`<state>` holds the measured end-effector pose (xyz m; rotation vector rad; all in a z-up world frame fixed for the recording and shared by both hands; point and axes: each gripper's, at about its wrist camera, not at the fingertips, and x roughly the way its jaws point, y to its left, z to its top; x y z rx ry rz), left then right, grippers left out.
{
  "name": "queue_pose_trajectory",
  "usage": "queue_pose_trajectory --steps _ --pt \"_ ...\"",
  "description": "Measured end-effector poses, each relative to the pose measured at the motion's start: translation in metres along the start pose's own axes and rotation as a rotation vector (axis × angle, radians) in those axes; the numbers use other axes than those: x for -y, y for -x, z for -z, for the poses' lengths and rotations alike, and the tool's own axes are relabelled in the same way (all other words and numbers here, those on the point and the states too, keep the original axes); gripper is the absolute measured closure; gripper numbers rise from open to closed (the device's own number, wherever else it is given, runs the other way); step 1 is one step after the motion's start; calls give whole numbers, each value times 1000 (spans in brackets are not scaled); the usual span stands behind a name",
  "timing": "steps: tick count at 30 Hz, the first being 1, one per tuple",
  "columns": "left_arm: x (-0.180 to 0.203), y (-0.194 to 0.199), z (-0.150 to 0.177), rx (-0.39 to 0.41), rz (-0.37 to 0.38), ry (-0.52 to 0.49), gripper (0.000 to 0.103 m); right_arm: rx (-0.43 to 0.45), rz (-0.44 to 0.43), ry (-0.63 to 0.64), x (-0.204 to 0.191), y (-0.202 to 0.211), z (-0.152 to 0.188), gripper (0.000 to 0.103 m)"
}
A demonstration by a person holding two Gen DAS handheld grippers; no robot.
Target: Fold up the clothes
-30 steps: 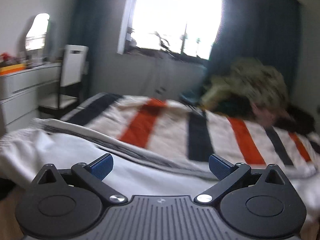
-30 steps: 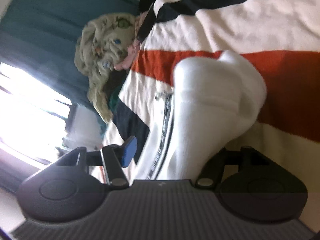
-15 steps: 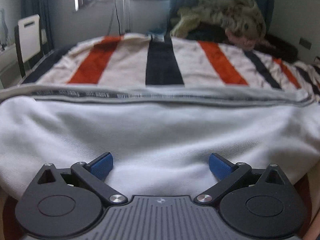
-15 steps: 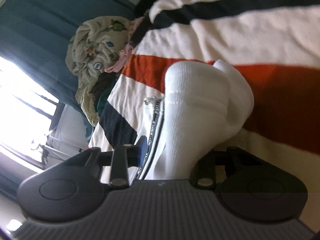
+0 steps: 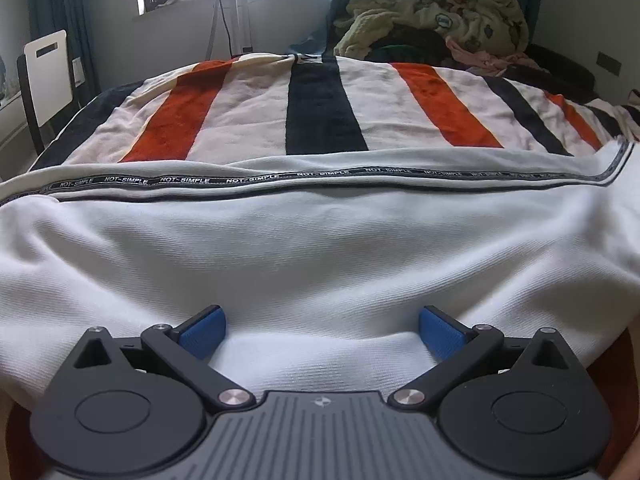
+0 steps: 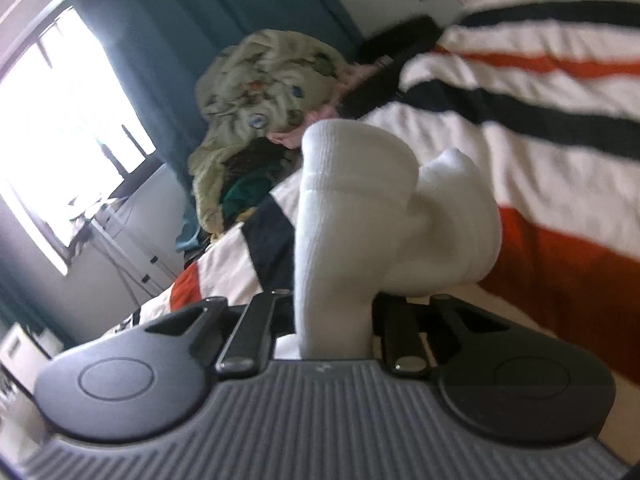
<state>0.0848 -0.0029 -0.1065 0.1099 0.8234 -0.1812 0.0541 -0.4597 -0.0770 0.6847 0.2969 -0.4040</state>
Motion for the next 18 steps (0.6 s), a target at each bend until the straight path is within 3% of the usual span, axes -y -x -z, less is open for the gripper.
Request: queue_pose_trajectory --steps 8,12,18 --pt "-5 5 -3 12 18 12 0 105 -103 211 -66 37 5 86" --pt "-10 12 -6 38 12 41 0 161 -171 352 -109 58 30 86" --pt "-31 35 -12 144 27 158 0 245 -275 562 -173 90 68 86"
